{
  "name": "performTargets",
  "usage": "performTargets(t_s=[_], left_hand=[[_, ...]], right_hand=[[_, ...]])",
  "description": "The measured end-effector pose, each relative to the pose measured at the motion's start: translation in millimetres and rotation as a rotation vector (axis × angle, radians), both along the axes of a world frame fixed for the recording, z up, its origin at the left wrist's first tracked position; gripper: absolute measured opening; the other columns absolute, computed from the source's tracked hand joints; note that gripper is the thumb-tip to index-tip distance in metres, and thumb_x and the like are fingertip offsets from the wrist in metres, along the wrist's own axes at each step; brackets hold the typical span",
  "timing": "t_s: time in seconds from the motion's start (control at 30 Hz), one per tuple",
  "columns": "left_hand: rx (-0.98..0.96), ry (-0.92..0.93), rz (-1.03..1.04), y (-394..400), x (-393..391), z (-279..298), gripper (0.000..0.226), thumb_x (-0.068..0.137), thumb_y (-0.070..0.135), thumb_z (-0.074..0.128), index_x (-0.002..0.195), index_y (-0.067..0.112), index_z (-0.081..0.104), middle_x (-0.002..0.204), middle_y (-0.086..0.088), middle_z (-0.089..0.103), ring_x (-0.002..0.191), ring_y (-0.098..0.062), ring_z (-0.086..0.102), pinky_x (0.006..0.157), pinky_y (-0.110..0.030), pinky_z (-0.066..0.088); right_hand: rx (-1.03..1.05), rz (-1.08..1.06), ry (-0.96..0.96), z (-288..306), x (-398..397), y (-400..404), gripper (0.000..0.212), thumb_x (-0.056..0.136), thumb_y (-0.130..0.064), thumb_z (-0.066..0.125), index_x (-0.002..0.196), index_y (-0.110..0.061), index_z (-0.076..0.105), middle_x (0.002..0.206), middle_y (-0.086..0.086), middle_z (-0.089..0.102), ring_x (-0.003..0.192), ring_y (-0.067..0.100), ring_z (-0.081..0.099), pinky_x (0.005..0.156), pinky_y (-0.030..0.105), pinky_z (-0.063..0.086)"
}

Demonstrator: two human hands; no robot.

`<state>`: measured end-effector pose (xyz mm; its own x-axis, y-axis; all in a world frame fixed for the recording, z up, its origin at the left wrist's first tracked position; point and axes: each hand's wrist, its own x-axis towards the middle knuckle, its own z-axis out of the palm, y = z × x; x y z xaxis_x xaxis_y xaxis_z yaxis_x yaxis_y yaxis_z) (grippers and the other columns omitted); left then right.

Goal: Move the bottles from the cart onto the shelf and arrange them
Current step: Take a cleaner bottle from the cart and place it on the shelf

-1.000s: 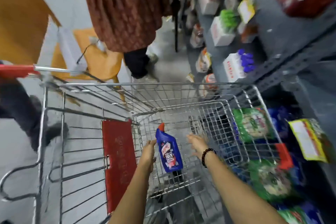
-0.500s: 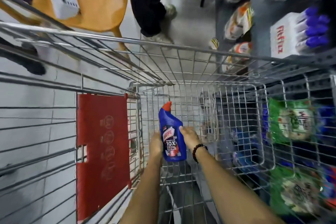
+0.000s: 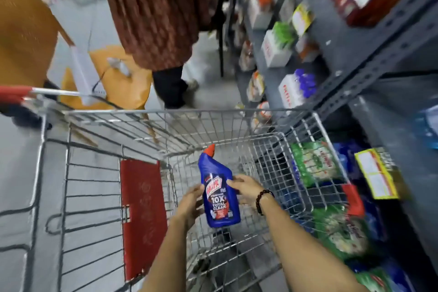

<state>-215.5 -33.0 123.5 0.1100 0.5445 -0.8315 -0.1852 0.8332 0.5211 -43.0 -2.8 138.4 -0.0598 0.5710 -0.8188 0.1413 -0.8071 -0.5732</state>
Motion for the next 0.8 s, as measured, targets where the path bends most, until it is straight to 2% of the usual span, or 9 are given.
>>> performTargets(t_s=[0.1, 0.17, 0.27, 0.33, 0.37, 0.43, 0.53, 0.63, 0.8], left_hand=[[0.143, -0.092, -0.111, 12, -2, 51, 0.012, 0.092, 0.027, 0.05, 0.098, 0.02, 0.058, 0.08, 0.006, 0.067, 0.072, -0.015, 0.058, 0.064, -0.029, 0.045], [0.266, -0.147, -0.211, 20, 1, 93, 0.008, 0.09, 0.027, 0.053, 0.092, 0.021, 0.058, 0.076, 0.009, 0.071, 0.069, -0.014, 0.063, 0.066, -0.029, 0.048], [0.478, -0.237, -0.382, 29, 10, 170, 0.019, 0.076, 0.032, 0.069, 0.087, 0.021, 0.057, 0.067, 0.01, 0.07, 0.055, -0.005, 0.064, 0.055, -0.022, 0.048], [0.65, -0.261, -0.487, 35, 21, 222, 0.045, 0.053, 0.041, 0.082, 0.086, 0.021, 0.06, 0.068, 0.008, 0.07, 0.054, -0.005, 0.063, 0.054, -0.022, 0.047], [0.732, -0.277, -0.529, 34, 28, 249, 0.049, 0.048, 0.04, 0.083, 0.087, 0.021, 0.061, 0.071, 0.006, 0.071, 0.055, -0.006, 0.064, 0.054, -0.022, 0.048], [0.868, -0.345, -0.615, 27, 44, 301, 0.038, 0.056, 0.032, 0.077, 0.088, 0.021, 0.06, 0.07, 0.004, 0.072, 0.054, -0.007, 0.064, 0.052, -0.021, 0.051], [1.029, -0.49, -0.726, 3, 64, 373, 0.031, 0.061, 0.021, 0.079, 0.087, 0.022, 0.062, 0.064, 0.006, 0.073, 0.05, -0.006, 0.065, 0.046, -0.019, 0.051], [1.144, -0.617, -0.814, -27, 81, 424, 0.054, 0.047, 0.04, 0.085, 0.093, 0.023, 0.061, 0.067, 0.004, 0.074, 0.053, -0.007, 0.067, 0.044, -0.019, 0.053], [1.186, -0.741, -0.987, -71, 125, 452, 0.055, 0.052, 0.037, 0.082, 0.102, 0.022, 0.063, 0.076, 0.004, 0.076, 0.063, -0.007, 0.07, 0.05, -0.022, 0.057]], right_hand=[[0.099, -0.061, 0.046, 68, 15, -7, 0.007, 0.084, -0.016, 0.063, 0.087, -0.019, 0.058, 0.093, 0.004, 0.065, 0.085, 0.021, 0.061, 0.07, 0.033, 0.051], [0.216, -0.084, 0.049, 121, 27, -18, 0.007, 0.084, -0.015, 0.064, 0.088, -0.016, 0.058, 0.087, 0.003, 0.065, 0.075, 0.016, 0.062, 0.065, 0.029, 0.051], [0.418, -0.154, 0.085, 197, 50, -41, 0.009, 0.083, -0.012, 0.063, 0.089, -0.017, 0.059, 0.077, -0.002, 0.069, 0.061, 0.007, 0.064, 0.059, 0.026, 0.049], [0.557, -0.195, 0.098, 246, 64, -62, 0.016, 0.078, -0.014, 0.067, 0.091, -0.019, 0.062, 0.076, -0.006, 0.073, 0.063, 0.007, 0.066, 0.065, 0.029, 0.048], [0.629, -0.213, 0.079, 271, 69, -74, 0.024, 0.071, -0.019, 0.072, 0.094, -0.019, 0.063, 0.077, -0.007, 0.073, 0.066, 0.008, 0.066, 0.066, 0.03, 0.049], [0.783, -0.246, 0.048, 321, 80, -101, 0.046, 0.054, -0.03, 0.083, 0.095, -0.019, 0.066, 0.081, -0.006, 0.074, 0.068, 0.01, 0.065, 0.062, 0.029, 0.052], [0.975, -0.265, 0.037, 389, 87, -145, 0.058, 0.043, -0.038, 0.087, 0.093, -0.019, 0.066, 0.083, -0.01, 0.074, 0.067, 0.009, 0.065, 0.056, 0.023, 0.05], [1.129, -0.287, -0.017, 438, 93, -191, 0.071, 0.039, -0.047, 0.087, 0.099, -0.018, 0.062, 0.084, -0.011, 0.075, 0.069, 0.005, 0.068, 0.051, 0.02, 0.055], [1.209, -0.35, -0.15, 468, 113, -269, 0.07, 0.041, -0.043, 0.087, 0.099, -0.017, 0.058, 0.08, -0.012, 0.075, 0.069, 0.003, 0.069, 0.051, 0.017, 0.055]])
